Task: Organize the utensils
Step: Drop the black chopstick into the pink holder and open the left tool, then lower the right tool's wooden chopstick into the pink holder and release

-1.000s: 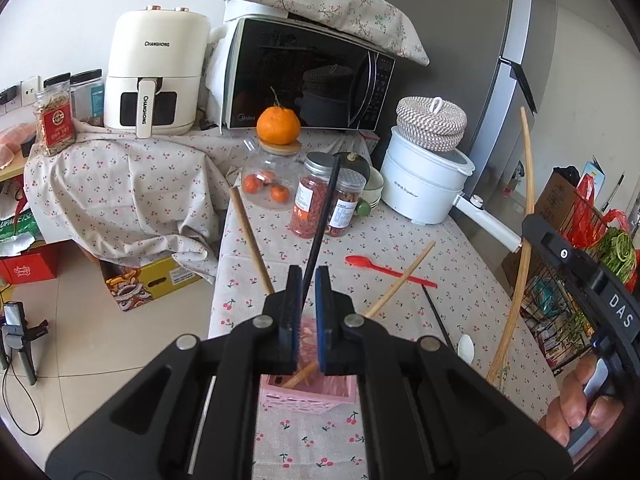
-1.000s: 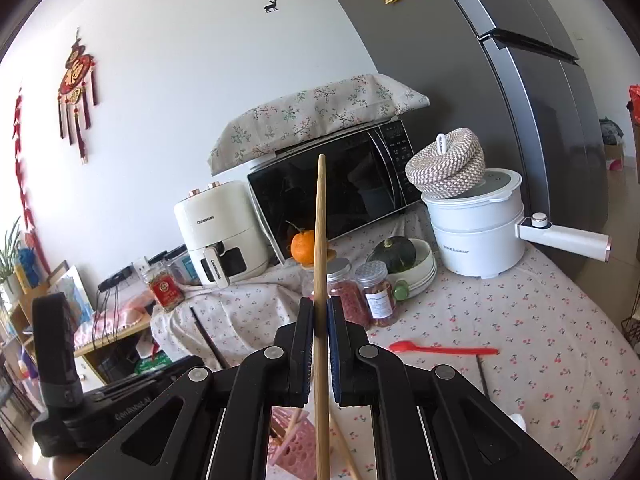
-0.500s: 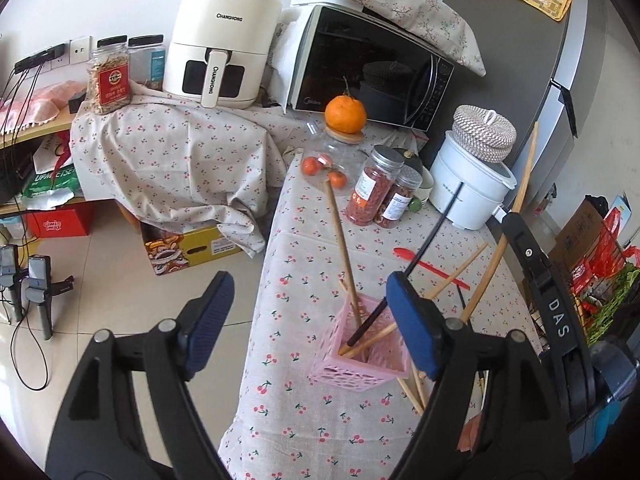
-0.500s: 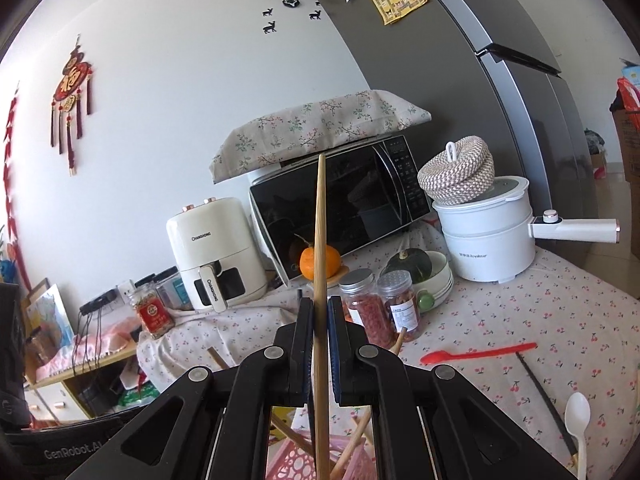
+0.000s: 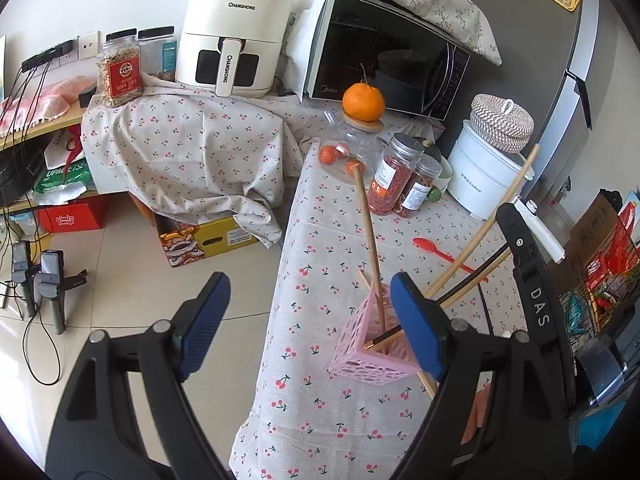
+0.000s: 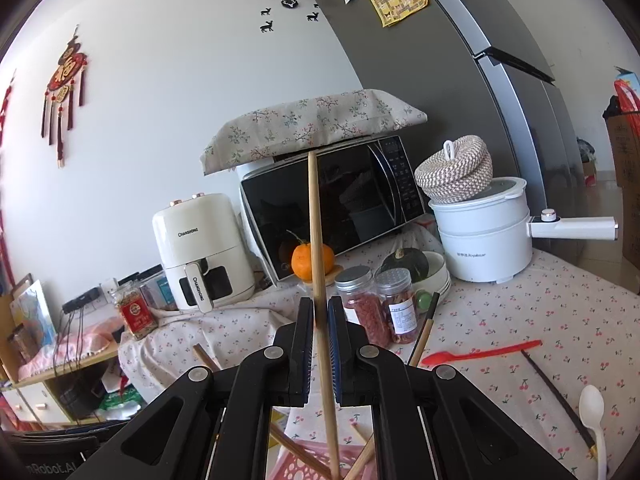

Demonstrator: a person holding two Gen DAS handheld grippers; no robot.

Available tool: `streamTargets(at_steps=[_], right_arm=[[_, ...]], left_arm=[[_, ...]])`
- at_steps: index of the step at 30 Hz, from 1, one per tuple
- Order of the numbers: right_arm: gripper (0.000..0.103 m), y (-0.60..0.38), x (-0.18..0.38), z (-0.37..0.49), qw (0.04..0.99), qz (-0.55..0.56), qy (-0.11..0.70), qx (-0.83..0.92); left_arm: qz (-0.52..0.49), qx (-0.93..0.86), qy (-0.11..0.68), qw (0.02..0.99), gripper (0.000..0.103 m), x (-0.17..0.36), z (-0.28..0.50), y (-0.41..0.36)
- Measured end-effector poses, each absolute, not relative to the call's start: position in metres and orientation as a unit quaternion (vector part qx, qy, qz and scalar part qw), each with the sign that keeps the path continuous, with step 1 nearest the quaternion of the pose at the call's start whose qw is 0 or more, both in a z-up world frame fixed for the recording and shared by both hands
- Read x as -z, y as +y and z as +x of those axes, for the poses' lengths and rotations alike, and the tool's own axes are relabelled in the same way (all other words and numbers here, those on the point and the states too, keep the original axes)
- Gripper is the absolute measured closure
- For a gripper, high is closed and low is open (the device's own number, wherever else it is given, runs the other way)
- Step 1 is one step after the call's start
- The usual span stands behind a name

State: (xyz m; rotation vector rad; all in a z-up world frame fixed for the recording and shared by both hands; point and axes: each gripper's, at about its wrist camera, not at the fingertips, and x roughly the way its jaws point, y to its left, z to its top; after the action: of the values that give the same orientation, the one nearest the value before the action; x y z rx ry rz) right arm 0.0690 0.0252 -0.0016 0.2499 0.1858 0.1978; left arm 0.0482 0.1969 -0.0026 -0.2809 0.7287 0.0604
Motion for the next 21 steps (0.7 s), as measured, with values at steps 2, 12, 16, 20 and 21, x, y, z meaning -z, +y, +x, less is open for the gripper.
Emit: streamTargets(at_steps=[2,12,16,20,21], right_arm=[[0.094,0.023,0.002,0.069,0.981,0.124,0.105,-0.103],[0.051,-0.024,-0.037,0.052,0.978,0.099,0.138,-0.123],[0.042,-0.052,-0.046,0.047,0.974,0.08,0.172,-0.123],[0.037,-0.08,-0.045,0.044,0.97,0.063,0.209,-0.111],[0.036,-0.086,-0.043,0.044,0.968,0.059,0.219,-0.107]], left_arm=[[-0.135,-0.028,0.36,0.923,0.021,0.004,0.049,0.195],[-0.113,0.002,0.375,0.92,0.019,0.007,0.046,0.17],[-0.116,0.014,0.382,0.917,0.019,0.009,0.044,0.16],[-0.11,0.026,0.383,0.917,0.018,0.008,0.039,0.148],[-0.111,0.029,0.385,0.916,0.018,0.008,0.038,0.146]])
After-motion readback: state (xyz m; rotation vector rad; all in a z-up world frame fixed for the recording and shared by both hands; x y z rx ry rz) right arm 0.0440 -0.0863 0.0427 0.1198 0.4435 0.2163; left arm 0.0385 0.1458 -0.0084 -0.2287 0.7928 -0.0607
